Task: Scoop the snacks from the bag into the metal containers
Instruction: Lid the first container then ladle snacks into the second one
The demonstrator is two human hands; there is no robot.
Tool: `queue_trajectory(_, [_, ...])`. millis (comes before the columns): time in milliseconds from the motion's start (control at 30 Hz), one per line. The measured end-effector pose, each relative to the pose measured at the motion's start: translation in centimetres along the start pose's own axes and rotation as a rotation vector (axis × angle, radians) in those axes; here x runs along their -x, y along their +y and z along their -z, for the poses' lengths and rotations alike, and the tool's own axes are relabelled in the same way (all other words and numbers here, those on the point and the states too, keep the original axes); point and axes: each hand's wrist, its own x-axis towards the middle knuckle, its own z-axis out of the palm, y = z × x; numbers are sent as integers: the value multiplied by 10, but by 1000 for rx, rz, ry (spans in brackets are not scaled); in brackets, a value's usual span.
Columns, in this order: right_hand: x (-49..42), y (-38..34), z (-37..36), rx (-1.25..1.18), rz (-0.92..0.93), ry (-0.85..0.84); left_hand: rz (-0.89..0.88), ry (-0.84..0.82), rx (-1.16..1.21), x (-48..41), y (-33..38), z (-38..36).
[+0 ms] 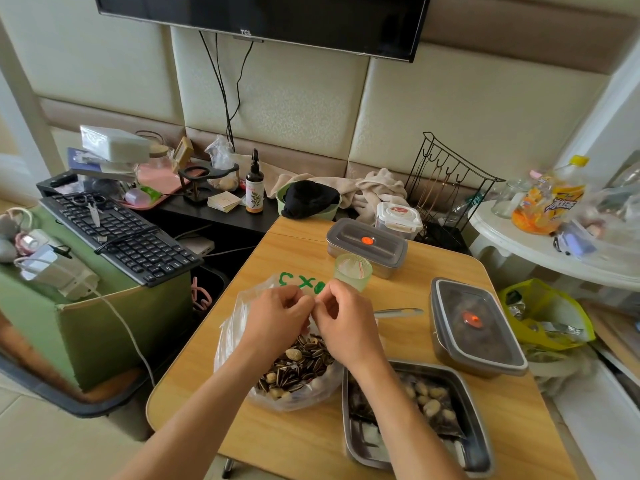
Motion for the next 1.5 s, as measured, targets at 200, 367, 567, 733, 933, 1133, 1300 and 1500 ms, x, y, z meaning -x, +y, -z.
queue_trajectory(200, [-1,6,-4,71,-8,112,-4,-6,-38,0,-5,-4])
queue_trajectory(367, [-6,9,2,119,40,-14,-73,30,-120,4,-10,-7])
queue_trajectory(567, [-4,10,10,264,96,-170,-123,94,-212,-2,-11,4])
queue_trajectory(733, [-4,13,6,425,65,-27,-242,30,-516,6,-14,-7])
queue_trajectory(933, [-9,18,16,17,-180,-84,-509,-131,-488,-2,-17,-3])
queue_trajectory(1133, [-11,23,22,-290,-352,-258,-490,-211,-486,-4,-23,-7])
queue_trajectory(1300, [-8,20,27,-412,-351,-262,-552,-84,-514,-9,-26,-6])
queue_trajectory(1500, [-6,14,27,-365,-94,-137,-515,79,-582,-7,-24,-4])
